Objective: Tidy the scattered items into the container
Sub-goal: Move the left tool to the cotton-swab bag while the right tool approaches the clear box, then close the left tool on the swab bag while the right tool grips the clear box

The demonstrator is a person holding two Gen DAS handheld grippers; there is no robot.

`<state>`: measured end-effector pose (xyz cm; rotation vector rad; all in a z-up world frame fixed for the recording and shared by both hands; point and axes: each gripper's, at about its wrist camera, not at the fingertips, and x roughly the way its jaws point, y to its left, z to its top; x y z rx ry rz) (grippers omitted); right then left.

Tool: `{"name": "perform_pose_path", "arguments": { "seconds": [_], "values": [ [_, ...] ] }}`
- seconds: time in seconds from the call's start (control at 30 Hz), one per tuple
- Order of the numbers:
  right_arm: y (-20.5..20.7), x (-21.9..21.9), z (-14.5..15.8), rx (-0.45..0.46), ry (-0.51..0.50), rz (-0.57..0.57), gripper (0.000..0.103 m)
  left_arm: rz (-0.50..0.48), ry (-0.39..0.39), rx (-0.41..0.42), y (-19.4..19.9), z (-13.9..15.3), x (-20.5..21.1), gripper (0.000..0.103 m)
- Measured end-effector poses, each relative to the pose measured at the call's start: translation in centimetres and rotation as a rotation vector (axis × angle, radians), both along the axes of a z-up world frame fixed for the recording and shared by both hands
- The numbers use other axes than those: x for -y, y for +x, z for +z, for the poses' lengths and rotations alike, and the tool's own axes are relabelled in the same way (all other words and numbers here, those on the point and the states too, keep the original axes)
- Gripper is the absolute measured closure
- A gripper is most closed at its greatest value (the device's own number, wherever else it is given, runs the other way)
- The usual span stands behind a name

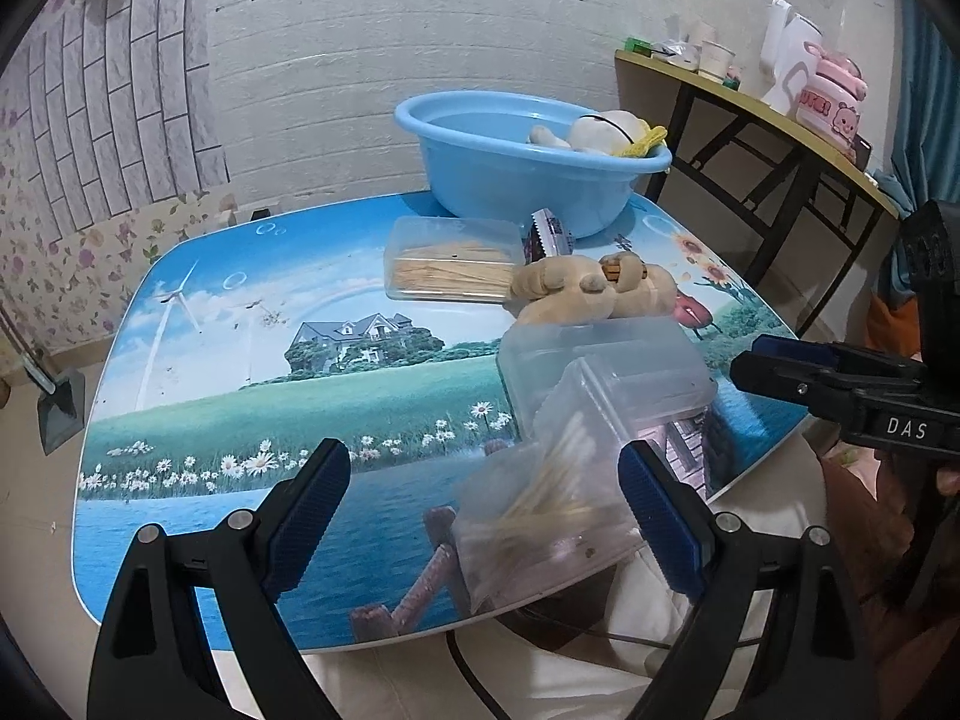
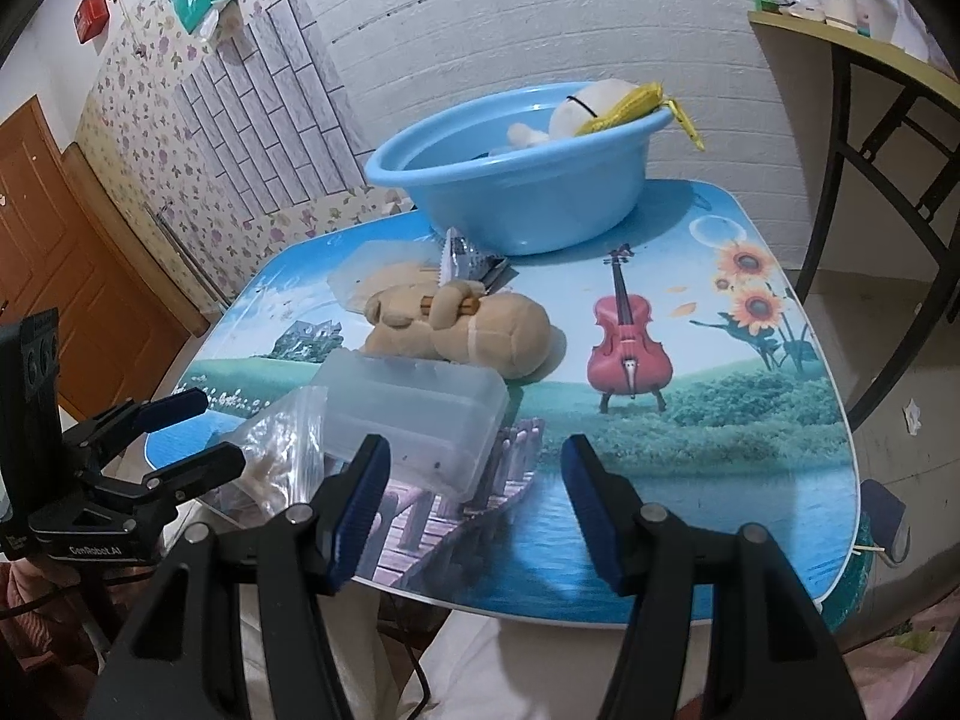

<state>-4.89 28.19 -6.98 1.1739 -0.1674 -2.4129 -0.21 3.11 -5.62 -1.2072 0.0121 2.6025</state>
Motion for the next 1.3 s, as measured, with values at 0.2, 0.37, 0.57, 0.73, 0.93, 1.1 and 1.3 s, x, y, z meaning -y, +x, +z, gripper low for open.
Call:
{"name": "perform_pose_path", "arguments": {
  "seconds": [0.2,0.37,0.57,0.73,0.93,1.1,1.3],
  "values": [
    [0.2,0.1,-0.5,0.014,0.001,0.010,0.044,-0.033,0.007,0.022,0.4,-0.7,-0.7,0.012],
    [0.1,0.5,-1.1,0.035,0.007,0.022,0.044,-0.056,0.008,0.055,0.3,-1.9,-1.4,0.012],
    [-0.1,0.8,-1.6,0.053,0.012,0.031,0.044,-0.070,0.017,0.090,-0.3,-2.9,-1.9,0.012],
    [-0.5,1.1,-2.2,0.070,0.022,0.038,0.044,-0.086,0.033,0.093,-0.4,-3.3,-2.1,0.014],
    [-0.8,2.0,-2.7,0.074,0.035,0.060,0.044,-0.085,0.059,0.074,-0.5,-2.7,-1.0,0.052],
    [-1.2,2.8,-2.8,0.065,0.046,0.079,0.044,-0.042,0.048,0.048,-0.8,-2.0,0.7,0.054],
    [-1.5,4.1,-2.7,0.050,0.063,0.111,0.044,0.065,0.030,0.061,-2.2,-2.3,3.6,0.054]
  ]
}}
